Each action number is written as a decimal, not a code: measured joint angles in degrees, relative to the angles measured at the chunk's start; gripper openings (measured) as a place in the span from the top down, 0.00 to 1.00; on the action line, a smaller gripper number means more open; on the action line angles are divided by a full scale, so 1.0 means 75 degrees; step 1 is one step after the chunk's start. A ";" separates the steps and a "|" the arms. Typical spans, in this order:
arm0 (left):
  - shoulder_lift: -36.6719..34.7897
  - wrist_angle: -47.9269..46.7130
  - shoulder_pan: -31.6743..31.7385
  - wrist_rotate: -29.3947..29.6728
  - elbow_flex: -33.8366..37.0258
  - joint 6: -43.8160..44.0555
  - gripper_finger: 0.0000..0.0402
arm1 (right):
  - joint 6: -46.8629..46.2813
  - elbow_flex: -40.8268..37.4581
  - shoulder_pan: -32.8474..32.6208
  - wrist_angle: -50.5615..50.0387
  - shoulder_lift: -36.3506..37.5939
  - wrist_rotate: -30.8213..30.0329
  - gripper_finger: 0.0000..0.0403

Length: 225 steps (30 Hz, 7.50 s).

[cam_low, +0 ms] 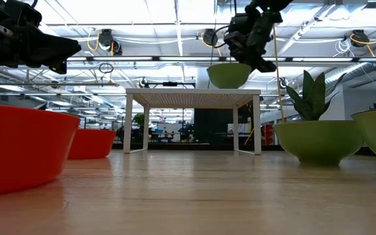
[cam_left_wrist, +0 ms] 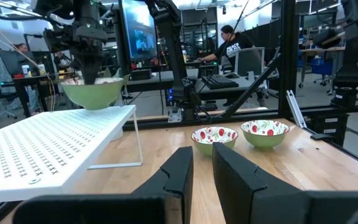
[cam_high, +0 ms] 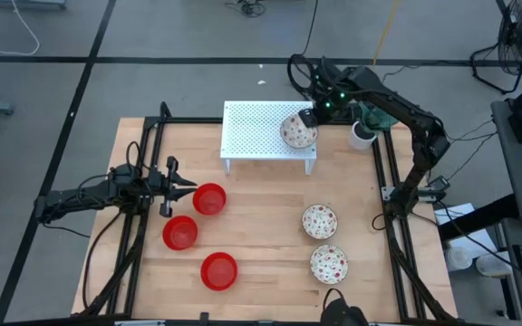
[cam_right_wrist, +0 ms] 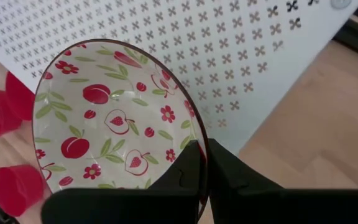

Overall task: Pick & Place Mini bowls
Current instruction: Put the top white patterned bowl on the shelf, then stack the top white patterned bowl on the white patterned bowl on the shelf

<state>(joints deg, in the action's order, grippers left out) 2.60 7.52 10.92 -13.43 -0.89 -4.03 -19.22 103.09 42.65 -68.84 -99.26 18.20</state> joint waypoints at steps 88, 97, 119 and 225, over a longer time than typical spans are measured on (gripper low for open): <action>-0.0001 -0.0001 -0.0001 0.0000 0.0000 0.0000 0.84 | -0.1704 -0.0501 -0.5985 -0.0792 0.2654 -0.3424 0.70; 0.0002 -0.0001 -0.0003 0.0000 0.0003 0.0000 0.84 | -0.1690 -0.0501 -0.6441 -0.1568 0.2101 -0.3422 0.70; -0.0001 -0.0001 -0.0002 0.0000 0.0000 0.0000 0.84 | -0.1548 -0.2110 -0.6420 -0.1837 0.2149 -0.3425 0.66; -0.0001 -0.0001 0.0000 0.0000 0.0000 0.0000 0.84 | -0.2151 -0.6951 -0.6385 0.2876 0.2422 -0.2988 0.60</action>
<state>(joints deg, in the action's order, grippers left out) 2.59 7.51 10.92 -13.43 -0.89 -4.03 -35.35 50.96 -5.23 -47.27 -81.10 -4.21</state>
